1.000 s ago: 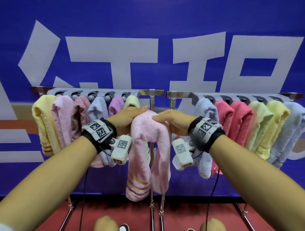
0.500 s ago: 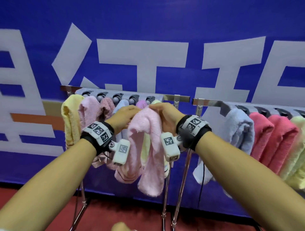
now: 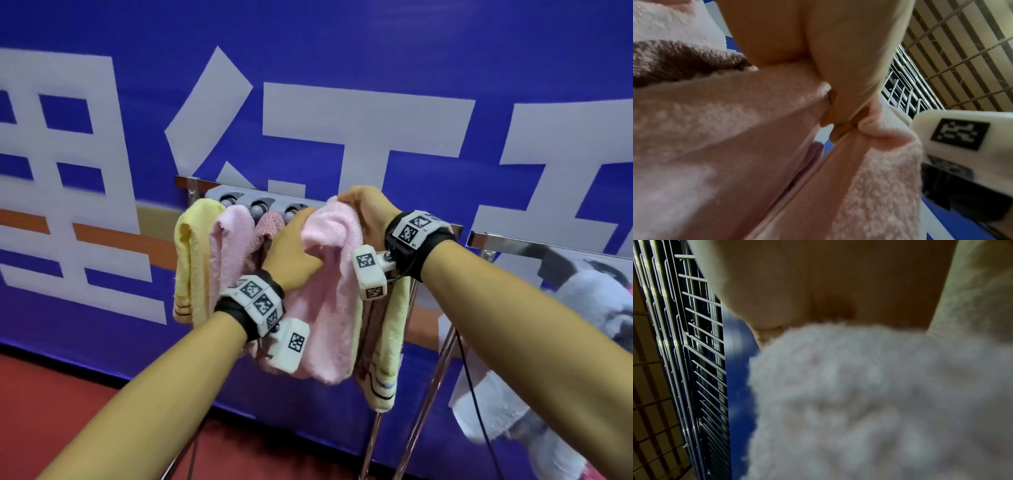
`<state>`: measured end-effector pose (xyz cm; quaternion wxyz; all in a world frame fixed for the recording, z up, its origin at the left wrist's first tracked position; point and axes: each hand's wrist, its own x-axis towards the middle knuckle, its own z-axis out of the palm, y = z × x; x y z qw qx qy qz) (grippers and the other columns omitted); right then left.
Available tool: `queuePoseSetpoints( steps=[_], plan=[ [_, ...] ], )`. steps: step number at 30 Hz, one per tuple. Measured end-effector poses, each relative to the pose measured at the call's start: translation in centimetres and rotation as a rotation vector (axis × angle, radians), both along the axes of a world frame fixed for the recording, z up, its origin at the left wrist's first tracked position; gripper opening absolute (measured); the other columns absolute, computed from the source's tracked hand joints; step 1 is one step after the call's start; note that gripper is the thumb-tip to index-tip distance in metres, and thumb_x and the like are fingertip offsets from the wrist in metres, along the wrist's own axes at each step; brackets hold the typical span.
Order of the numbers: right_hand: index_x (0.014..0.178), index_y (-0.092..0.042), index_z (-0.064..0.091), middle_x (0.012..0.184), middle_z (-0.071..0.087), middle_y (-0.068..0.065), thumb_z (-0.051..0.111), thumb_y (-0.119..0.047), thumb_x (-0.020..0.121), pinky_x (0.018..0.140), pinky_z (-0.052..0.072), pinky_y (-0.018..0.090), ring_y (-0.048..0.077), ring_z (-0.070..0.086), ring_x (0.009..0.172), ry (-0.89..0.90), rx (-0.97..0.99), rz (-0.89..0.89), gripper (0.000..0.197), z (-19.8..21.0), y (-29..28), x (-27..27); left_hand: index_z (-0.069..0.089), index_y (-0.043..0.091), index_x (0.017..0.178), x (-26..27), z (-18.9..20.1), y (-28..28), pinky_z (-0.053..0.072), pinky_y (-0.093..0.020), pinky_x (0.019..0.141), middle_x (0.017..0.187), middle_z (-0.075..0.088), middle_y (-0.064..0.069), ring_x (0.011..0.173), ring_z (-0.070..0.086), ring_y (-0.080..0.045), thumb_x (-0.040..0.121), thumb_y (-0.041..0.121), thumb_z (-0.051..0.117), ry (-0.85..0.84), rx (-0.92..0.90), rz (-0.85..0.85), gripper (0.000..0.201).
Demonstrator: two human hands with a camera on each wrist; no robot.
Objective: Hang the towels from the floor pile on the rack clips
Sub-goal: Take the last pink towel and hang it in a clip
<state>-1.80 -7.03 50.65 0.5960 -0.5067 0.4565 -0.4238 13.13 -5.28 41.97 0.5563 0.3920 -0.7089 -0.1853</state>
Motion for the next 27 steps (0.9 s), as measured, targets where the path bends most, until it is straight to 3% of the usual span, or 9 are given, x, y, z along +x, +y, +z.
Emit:
queuePoseSetpoints(
  steps=[3,6,10,12,15,18,20,24,27],
  plan=[
    [0.090,-0.008,0.059,0.089,0.063,0.014,0.052,-0.025,0.086,0.083,0.050,0.039,0.030,0.062,0.083,0.180,-0.076,-0.052,0.019,1.0,-1.4,-0.4,0.061,0.030,0.120,-1.0,-0.2,-1.7,0.044,-0.019,0.077,0.103,0.069,0.006,0.094,0.061,-0.014,0.076,-0.005,0.051,0.026,0.031,0.193,0.057],
    [0.088,-0.007,0.060,0.087,0.062,0.013,0.052,-0.017,0.090,0.068,0.048,0.029,0.029,0.059,0.080,0.769,-0.344,-0.155,0.013,2.3,-2.8,-1.4,0.063,0.028,0.115,-2.4,-0.2,-3.2,0.050,-0.030,0.076,0.100,0.070,-0.005,0.092,0.063,-0.026,0.072,0.004,0.046,0.020,0.063,0.228,0.053],
    [0.091,-0.006,0.066,0.095,0.066,0.012,0.058,-0.013,0.086,0.073,0.048,0.031,0.027,0.060,0.090,1.216,-0.473,-0.154,0.012,2.3,-4.7,-3.9,0.064,0.028,0.115,-4.2,-0.2,-5.1,0.053,-0.040,0.080,0.103,0.070,-0.013,0.095,0.063,-0.035,0.071,0.017,0.043,-0.027,0.058,0.288,0.050],
    [0.094,-0.011,0.063,0.103,0.066,0.009,0.057,-0.015,0.087,0.072,0.044,0.029,0.025,0.059,0.093,1.295,-0.499,-0.161,0.010,1.4,-5.1,-4.9,0.063,0.029,0.118,-4.6,-0.4,-6.1,0.052,-0.041,0.082,0.105,0.068,-0.016,0.097,0.062,-0.036,0.072,0.024,0.042,-0.086,0.036,0.314,0.051],
    [0.100,-0.021,0.059,0.112,0.064,0.005,0.055,-0.028,0.090,0.077,0.035,0.029,0.023,0.054,0.095,1.344,-0.539,-0.212,0.013,-0.5,-6.1,-5.9,0.059,0.020,0.123,-4.9,-1.6,-7.3,0.048,-0.043,0.082,0.108,0.063,-0.022,0.100,0.059,-0.040,0.087,0.013,0.047,-0.286,0.020,0.356,0.039],
    [0.109,-0.027,0.054,0.106,0.062,0.001,0.043,-0.044,0.092,0.089,0.026,0.044,0.027,0.050,0.104,1.522,-0.619,-0.302,0.026,-2.6,-6.1,-5.3,0.056,0.014,0.120,-4.6,-3.0,-7.6,0.044,-0.045,0.077,0.106,0.063,-0.023,0.098,0.060,-0.043,0.093,0.011,0.042,-0.453,0.082,0.360,0.030],
    [0.114,-0.023,0.049,0.108,0.059,0.003,0.037,-0.042,0.095,0.092,0.027,0.048,0.029,0.049,0.105,1.614,-0.727,-0.391,0.029,-3.9,-5.5,-4.3,0.056,0.012,0.111,-4.2,-3.4,-7.3,0.044,-0.043,0.076,0.106,0.064,-0.022,0.099,0.060,-0.043,0.090,0.011,0.045,-0.495,0.146,0.351,0.023],
    [0.107,-0.016,0.051,0.105,0.052,0.005,0.041,-0.033,0.094,0.087,0.031,0.046,0.028,0.048,0.097,1.650,-0.884,-0.556,0.023,-5.1,-4.6,-3.8,0.050,0.025,0.132,-4.5,-2.7,-5.9,0.044,-0.030,0.087,0.117,0.065,-0.006,0.108,0.058,-0.026,0.077,0.009,0.052,-0.239,0.162,0.152,0.057],
    [0.087,-0.019,0.056,0.088,0.051,0.000,0.043,-0.036,0.092,0.085,0.029,0.044,0.026,0.050,0.088,1.576,-0.973,-0.483,0.022,-5.3,-3.2,-4.5,0.048,0.022,0.138,-4.8,-2.0,-5.1,0.038,-0.016,0.087,0.116,0.057,0.004,0.108,0.054,-0.014,0.077,0.007,0.052,-0.028,0.163,0.078,0.063]
  ],
)
